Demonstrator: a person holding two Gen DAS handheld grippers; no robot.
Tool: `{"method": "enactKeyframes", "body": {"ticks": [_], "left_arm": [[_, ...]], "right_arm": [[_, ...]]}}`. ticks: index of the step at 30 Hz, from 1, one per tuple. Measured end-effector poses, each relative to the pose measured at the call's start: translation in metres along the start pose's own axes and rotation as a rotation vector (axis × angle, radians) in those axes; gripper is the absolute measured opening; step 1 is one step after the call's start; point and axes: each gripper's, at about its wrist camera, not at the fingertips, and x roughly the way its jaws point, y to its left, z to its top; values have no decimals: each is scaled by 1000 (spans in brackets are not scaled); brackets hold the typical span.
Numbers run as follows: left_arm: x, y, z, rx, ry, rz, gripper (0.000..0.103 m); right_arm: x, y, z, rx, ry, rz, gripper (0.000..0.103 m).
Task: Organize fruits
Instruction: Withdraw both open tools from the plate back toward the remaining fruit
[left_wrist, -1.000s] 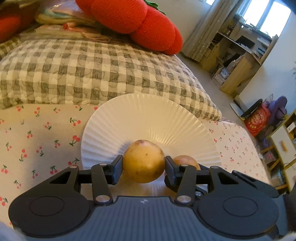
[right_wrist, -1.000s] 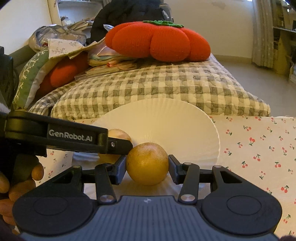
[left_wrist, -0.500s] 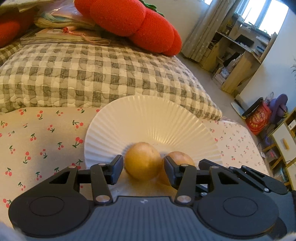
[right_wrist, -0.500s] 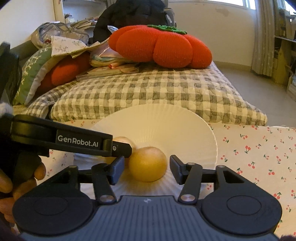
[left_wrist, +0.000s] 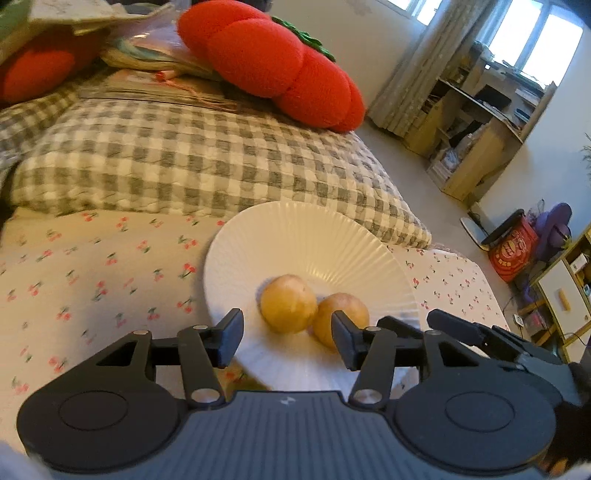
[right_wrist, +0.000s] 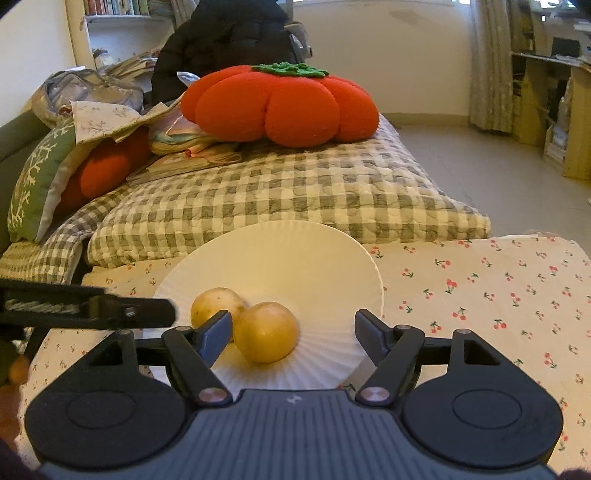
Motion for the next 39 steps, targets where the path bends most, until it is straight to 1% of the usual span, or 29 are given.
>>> {"method": "enactKeyframes", "body": {"ticks": [3,6,9,11,14,16,21,25,32,35,39], "left_arm": [[-16,0,-10,-10,0,27,51],[-35,2,-22,-10,-3,57,55],[-55,9,-37,-27,-1,83,58],[-63,14,-48,-25,3,107,58],[-75,20,-63,-1,11,162,58],[-87,24,-72,8,3,183,59],[-105,26,-87,46,-14,214,62],[-115,23,-103,72,-12,234,62],[-117,33,-120,53,18,234,62],[-119,37,-124,45,24,248,63],[-126,42,-132,48,24,266,69]], "right_arm": [[-10,2,-2,19,3,-5,71],[-23,9,-6,35,8,6,74],[-37,24,-14,12,6,19,78],[-43,34,-19,-7,4,24,82],[-50,46,-27,-27,14,17,83],[-57,52,-33,-33,18,17,83],[-81,62,-51,-51,17,22,84],[-96,65,-65,-64,31,25,86],[-115,73,-86,-87,47,63,88],[-117,80,-93,-112,58,80,88],[-122,91,-104,-151,62,76,88]]}}
